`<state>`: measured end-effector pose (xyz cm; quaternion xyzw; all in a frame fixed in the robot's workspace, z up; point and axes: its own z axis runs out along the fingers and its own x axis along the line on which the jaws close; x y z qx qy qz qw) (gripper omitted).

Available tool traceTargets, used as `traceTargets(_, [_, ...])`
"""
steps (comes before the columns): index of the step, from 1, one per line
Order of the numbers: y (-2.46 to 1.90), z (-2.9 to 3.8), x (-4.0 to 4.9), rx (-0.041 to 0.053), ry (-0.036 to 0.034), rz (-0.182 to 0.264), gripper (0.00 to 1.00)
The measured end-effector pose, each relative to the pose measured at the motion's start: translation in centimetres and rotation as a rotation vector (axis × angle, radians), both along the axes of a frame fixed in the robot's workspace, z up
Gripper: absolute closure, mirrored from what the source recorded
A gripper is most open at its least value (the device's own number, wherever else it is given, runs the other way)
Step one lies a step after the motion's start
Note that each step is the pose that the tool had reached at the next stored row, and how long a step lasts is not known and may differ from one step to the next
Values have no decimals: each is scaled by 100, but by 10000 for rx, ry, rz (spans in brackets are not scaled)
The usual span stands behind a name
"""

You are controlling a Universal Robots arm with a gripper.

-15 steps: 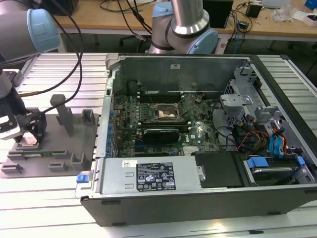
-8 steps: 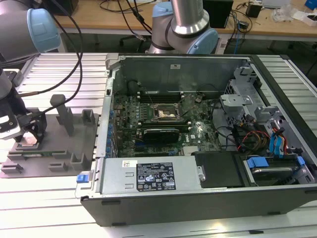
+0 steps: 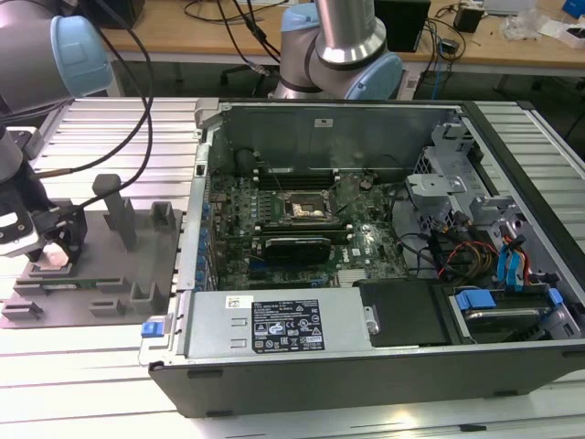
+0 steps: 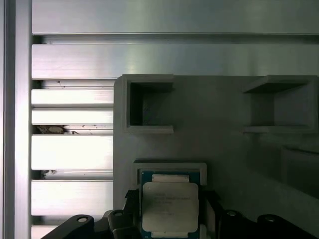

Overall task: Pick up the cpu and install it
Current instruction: 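Pick up the cpu and move it towards the insertion slot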

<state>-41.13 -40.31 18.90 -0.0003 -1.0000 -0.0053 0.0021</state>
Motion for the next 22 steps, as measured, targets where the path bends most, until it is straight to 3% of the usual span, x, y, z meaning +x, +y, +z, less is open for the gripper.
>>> traceTargets(11, [0, -2, -5, -1, 1, 0, 38])
traceTargets(13, [0, -2, -6, -1, 2, 0, 45])
traceTargets(19, [0, -2, -7, -1, 1, 0, 45])
traceTargets(22, [0, 58, -7, -1, 2, 0, 45])
